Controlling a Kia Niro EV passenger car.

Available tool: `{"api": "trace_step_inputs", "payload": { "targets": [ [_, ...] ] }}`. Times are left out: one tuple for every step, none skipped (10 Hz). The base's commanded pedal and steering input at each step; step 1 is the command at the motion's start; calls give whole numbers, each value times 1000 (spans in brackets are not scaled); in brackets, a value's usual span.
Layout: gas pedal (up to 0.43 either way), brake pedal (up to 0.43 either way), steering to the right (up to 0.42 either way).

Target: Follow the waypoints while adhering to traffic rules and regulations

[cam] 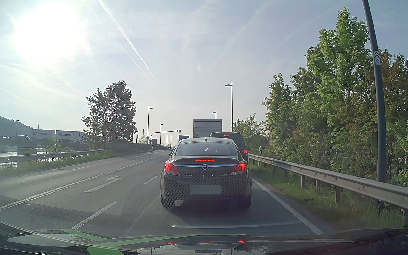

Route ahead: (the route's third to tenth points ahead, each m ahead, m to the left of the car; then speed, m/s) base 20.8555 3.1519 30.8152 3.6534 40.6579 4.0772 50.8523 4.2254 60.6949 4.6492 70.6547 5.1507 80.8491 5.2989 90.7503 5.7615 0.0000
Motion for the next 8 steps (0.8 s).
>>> {"api": "trace_step_inputs", "payload": {
  "targets": [
    [0, 463, 3],
    [0, 463, 3],
    [0, 463, 3],
    [0, 463, 3],
    [0, 463, 3],
    [0, 470, 3],
    [0, 463, 3],
    [0, 463, 3]
  ]
}}
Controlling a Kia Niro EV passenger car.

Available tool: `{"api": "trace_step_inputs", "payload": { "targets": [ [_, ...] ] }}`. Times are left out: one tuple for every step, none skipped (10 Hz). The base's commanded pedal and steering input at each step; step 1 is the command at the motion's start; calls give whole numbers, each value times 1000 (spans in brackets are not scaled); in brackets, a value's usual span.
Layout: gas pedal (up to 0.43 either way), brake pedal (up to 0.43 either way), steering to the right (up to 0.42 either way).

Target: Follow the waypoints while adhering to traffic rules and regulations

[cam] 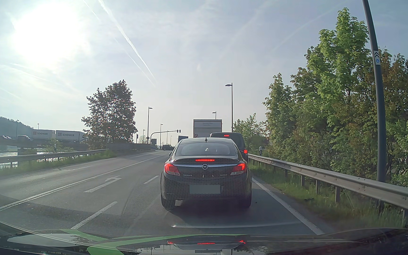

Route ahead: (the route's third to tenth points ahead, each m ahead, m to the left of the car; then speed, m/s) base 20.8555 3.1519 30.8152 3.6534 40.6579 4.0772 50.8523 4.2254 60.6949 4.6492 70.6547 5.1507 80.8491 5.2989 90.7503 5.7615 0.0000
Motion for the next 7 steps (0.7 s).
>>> {"api": "trace_step_inputs", "payload": {
  "targets": [
    [0, 470, 3],
    [0, 463, 3],
    [0, 463, 3],
    [0, 463, 3],
    [0, 463, 3],
    [0, 463, 3],
    [0, 463, 3]
  ]
}}
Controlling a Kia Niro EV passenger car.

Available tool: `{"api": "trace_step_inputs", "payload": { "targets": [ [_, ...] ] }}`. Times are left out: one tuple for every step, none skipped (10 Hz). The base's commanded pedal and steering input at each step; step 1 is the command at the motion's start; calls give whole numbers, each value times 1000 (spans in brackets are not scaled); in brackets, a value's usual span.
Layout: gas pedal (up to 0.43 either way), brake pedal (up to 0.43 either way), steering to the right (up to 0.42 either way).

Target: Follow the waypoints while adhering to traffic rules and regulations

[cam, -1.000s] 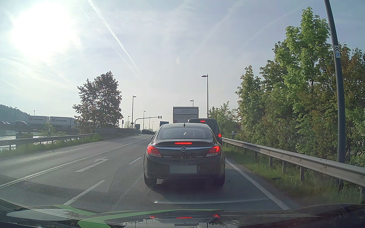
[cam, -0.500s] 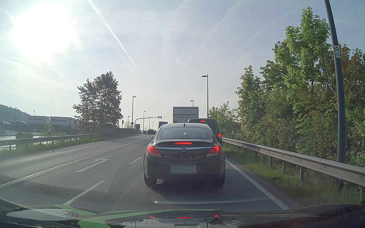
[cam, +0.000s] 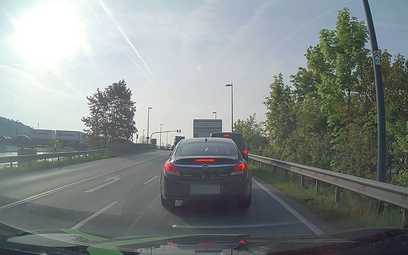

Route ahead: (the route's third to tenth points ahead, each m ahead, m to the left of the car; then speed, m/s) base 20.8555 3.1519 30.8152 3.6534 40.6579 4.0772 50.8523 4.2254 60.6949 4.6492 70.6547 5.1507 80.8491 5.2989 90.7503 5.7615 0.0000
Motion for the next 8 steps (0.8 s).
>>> {"api": "trace_step_inputs", "payload": {
  "targets": [
    [0, 463, 3],
    [0, 463, 3],
    [0, 463, 3],
    [0, 463, 3],
    [0, 463, 3],
    [0, 463, 3],
    [0, 463, 3],
    [0, 463, 3]
  ]
}}
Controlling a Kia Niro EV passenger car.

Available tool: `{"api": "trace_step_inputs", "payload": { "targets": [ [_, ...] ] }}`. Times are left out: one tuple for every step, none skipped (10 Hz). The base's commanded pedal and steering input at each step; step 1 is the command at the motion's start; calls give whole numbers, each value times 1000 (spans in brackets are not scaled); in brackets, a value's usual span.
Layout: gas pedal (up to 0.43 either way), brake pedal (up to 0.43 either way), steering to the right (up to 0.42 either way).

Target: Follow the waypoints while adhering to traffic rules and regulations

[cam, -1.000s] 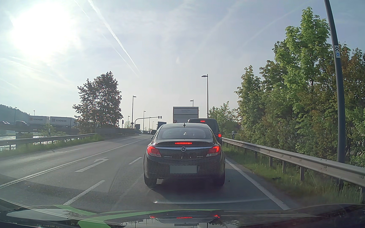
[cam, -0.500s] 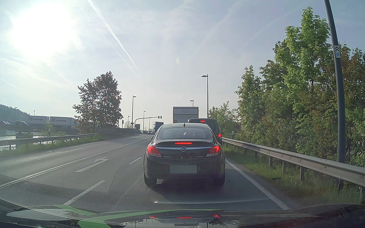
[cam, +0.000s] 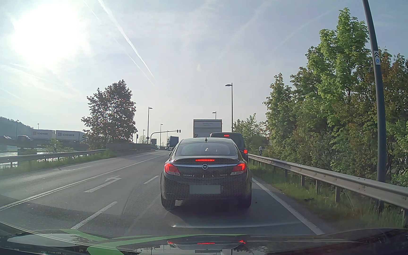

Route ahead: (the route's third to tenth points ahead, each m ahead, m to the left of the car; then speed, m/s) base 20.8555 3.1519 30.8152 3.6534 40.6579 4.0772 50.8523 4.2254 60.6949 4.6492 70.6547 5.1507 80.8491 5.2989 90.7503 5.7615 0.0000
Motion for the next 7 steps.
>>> {"api": "trace_step_inputs", "payload": {
  "targets": [
    [0, 463, 3],
    [0, 463, 3],
    [0, 463, 3],
    [0, 463, 3],
    [0, 463, 3],
    [0, 463, 3],
    [0, 463, 3]
  ]
}}
